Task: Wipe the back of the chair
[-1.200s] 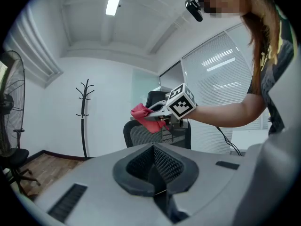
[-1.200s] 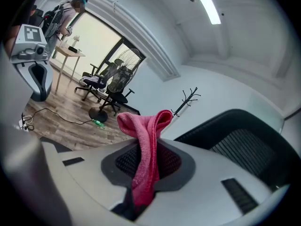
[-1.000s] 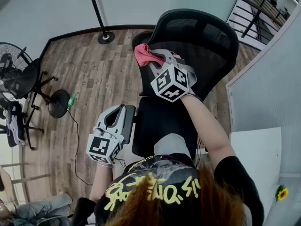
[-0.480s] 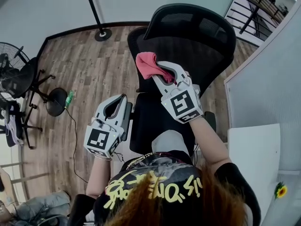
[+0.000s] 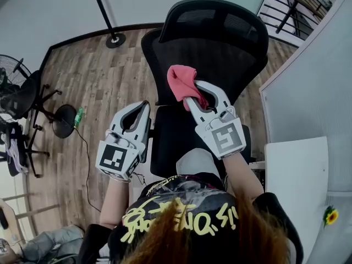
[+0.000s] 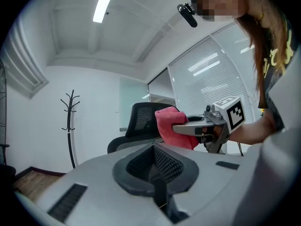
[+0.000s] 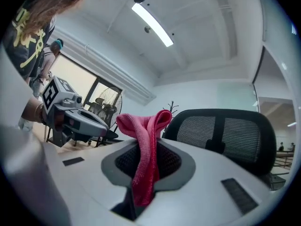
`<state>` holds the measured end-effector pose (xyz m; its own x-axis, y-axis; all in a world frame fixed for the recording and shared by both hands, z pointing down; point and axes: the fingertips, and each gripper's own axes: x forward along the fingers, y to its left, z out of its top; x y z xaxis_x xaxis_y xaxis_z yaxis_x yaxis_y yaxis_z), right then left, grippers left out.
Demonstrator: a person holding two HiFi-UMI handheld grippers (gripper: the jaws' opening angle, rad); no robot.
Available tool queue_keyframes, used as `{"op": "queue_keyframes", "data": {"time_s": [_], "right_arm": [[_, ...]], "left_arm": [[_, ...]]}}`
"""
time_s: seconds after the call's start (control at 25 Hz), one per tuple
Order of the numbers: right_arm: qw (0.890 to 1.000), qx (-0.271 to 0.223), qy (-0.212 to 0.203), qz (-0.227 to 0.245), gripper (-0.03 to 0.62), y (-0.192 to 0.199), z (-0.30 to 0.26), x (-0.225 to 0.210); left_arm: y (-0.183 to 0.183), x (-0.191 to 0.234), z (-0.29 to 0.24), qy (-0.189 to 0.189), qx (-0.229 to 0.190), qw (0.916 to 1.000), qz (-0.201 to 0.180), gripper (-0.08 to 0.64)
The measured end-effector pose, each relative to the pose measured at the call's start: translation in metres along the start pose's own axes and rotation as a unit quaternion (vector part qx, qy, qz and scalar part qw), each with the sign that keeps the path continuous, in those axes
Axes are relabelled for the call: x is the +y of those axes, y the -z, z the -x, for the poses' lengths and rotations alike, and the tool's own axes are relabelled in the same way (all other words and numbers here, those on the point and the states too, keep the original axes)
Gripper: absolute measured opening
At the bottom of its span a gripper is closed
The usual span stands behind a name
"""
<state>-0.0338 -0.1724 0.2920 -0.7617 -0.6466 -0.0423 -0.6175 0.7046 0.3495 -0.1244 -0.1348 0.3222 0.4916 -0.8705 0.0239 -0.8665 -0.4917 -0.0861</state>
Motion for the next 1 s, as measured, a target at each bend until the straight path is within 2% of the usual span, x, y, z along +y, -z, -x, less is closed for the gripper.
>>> {"op": "queue_keyframes", "data": {"time_s": [0.28, 0.48, 1.0], "right_arm": [[0.996, -0.043, 0.033, -0.073, 0.061, 0.005, 0.035, -0.008], [0.986, -0.050, 0.065, -0.143, 0.061, 0.025, 0.051, -0.022], [0.982, -0.042, 0.110, -0.151, 0.061, 0.049, 0.076, -0.037]], "left_arm": [[0.000, -0.008, -0.001, 0.004, -0.002, 1.0000, 0.005, -0.006], [0.007, -0.007, 0.000, 0.010, 0.006, 0.9999, 0.009, -0.006], [0.017, -0.017, -0.013, 0.024, 0.015, 0.9994, 0.018, -0.006]]}}
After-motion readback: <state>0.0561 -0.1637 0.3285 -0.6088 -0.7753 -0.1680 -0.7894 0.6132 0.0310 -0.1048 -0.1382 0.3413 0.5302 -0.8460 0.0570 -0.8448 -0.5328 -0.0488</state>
